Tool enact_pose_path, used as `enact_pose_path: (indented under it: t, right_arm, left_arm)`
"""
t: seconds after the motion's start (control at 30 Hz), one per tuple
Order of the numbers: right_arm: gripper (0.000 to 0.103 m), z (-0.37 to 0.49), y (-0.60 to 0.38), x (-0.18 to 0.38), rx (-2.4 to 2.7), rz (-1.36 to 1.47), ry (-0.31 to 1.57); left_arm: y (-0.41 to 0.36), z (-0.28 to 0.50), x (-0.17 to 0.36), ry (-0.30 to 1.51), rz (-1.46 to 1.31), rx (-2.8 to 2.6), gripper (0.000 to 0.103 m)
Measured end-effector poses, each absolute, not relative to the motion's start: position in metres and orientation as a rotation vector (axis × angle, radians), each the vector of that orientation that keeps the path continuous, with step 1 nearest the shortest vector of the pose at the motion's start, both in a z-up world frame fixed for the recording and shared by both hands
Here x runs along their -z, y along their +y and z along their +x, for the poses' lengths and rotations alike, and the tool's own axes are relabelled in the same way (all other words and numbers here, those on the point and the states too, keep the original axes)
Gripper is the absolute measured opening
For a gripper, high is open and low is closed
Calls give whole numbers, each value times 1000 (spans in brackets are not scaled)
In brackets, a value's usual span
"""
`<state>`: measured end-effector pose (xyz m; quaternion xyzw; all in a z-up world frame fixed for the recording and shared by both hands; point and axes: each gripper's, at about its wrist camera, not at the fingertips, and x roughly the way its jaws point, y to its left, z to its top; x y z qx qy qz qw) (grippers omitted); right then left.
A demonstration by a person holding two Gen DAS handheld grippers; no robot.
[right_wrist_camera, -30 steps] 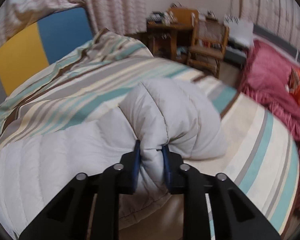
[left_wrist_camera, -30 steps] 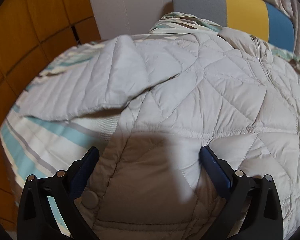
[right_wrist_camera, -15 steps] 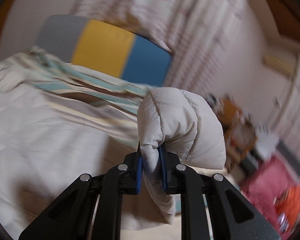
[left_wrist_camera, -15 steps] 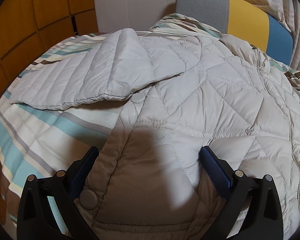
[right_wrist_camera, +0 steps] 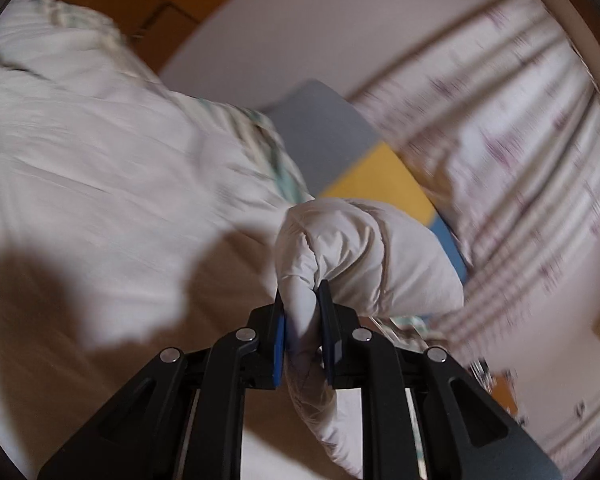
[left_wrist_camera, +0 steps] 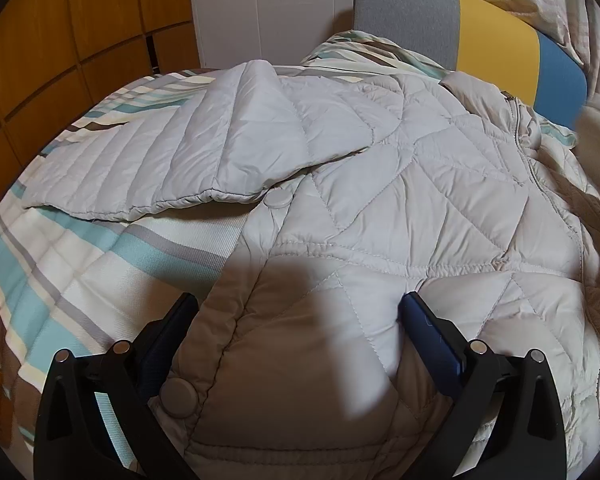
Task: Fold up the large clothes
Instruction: 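Carry the sleeve across the jacket body and open the right tool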
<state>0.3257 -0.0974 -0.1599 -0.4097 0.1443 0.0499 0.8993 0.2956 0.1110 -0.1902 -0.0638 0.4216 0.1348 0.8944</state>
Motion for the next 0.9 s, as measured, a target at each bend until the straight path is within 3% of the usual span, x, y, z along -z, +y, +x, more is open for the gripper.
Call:
enact_pose_path:
  t: [0.17,0.23,0.37,0.43,0.63,0.9]
  right_arm:
    - [14,322,-54,179,-266,-846,324]
    - [24,327,-42,188,-353,-861,375]
    - [33,323,-34,199,-377,-904,359]
    - [44,322,-36,198,-381,-879,359]
    - [66,297,-58,163,-421,-797,272]
    - [66,287,-122,130,-342,-485,337]
  left_arm:
    - [112,296,191,873,-140,-278,100]
    - [112,296,191,873,-136,-279,100]
    - [113,295,190,874,-138,-278,100]
    - [112,295,189,879,-137,-279,100]
    - [110,291,168,896,-170,-280,100]
    - [69,295,108,722,-242,-162,100]
